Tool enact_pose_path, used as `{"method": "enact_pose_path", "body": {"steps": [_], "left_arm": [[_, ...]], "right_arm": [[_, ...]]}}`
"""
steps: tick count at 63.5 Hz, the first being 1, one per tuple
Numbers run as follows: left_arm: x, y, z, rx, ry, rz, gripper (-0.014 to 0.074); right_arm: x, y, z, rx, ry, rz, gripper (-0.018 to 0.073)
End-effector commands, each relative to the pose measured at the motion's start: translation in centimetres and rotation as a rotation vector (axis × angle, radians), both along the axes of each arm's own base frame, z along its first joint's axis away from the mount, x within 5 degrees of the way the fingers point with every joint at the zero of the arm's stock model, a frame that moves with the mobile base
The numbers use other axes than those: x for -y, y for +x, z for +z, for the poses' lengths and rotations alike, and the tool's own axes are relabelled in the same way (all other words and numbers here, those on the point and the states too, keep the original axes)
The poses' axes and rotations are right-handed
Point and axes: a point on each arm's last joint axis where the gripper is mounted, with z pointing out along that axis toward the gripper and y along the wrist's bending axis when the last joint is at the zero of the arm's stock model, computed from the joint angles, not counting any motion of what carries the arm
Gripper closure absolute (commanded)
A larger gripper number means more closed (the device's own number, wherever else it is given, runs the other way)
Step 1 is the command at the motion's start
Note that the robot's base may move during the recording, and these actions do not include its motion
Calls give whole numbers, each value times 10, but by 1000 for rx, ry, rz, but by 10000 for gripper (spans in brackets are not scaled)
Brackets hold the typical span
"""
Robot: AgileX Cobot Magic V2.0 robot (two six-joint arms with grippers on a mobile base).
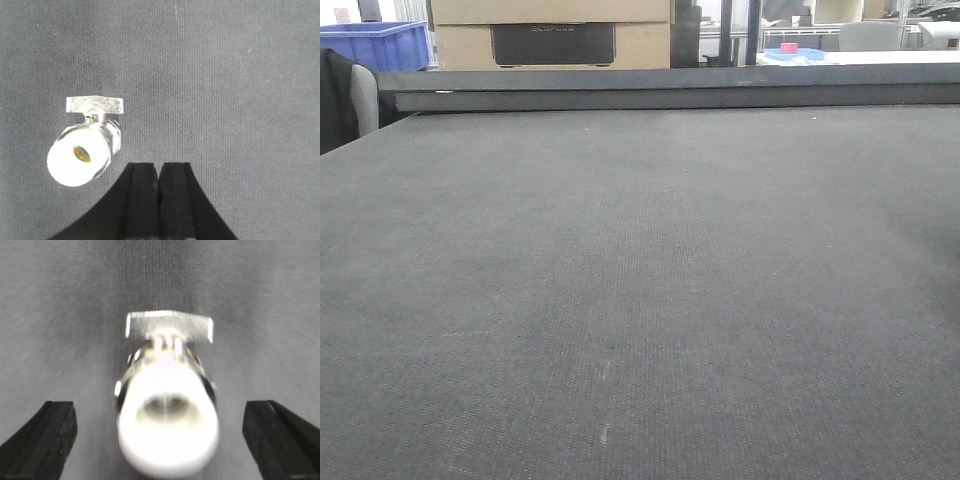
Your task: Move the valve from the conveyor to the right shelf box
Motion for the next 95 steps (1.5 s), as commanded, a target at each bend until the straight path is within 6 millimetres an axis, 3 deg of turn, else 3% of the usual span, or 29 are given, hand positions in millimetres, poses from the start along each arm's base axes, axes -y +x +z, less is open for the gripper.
{"method": "enact_pose_path", "body": {"steps": [1,15,52,62,69,77,84,95], "left_arm": [[0,0,4,18,-8,13,707],[0,0,4,20,-8,12,707],[0,0,4,15,-10,13,707],[0,0,4,15,-10,13,707],[0,0,4,15,-10,13,707],[1,0,4,12,-25,14,707],[0,0,5,12,-9,10,707],[-9,4,27,85,106,-1,707]], "right_arm": [[3,4,-12,10,-16,8,1],[4,10,-26,24,-19,5,1],[4,11,-26,27,-19,5,17],[4,11,-26,27,-19,5,179],[4,10,-28,22,-19,4,391],[3,9,-29,13,-18,5,722],[3,9,-28,10,-17,5,719],[3,5,-26,-13,-14,6,720]]}}
